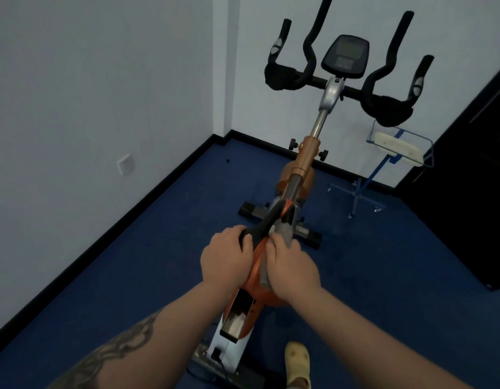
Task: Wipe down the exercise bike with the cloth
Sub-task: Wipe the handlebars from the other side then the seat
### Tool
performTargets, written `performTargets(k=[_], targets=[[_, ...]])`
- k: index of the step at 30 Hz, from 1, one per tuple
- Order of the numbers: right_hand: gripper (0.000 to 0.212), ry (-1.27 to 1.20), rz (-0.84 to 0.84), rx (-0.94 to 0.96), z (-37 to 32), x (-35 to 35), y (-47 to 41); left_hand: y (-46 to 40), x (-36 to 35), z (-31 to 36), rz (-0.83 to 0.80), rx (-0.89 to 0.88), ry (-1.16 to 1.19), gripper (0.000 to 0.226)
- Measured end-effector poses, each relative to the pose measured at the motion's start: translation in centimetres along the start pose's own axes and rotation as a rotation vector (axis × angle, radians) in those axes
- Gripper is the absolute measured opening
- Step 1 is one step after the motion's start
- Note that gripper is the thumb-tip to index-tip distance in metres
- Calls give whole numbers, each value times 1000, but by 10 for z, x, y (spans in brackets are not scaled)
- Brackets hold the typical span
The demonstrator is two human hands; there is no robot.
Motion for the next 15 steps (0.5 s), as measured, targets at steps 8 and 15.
performTargets(k=[8, 15], targets=[[48, -11, -20, -70, -3, 7, -16, -3, 0, -1, 17, 3, 2, 36], [61, -10, 57, -40, -4, 1, 4, -1, 0, 0, 27, 1, 18, 37]])
Point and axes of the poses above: each hand's wrist, its own y-axis away from the middle knuckle, its own x-axis out of the back of the hand, z = x × y, the point moved 2 cm from there along -y, towards the middle knuckle, and after that the axes turned 4 degrees about z, right-handed, at the moved point
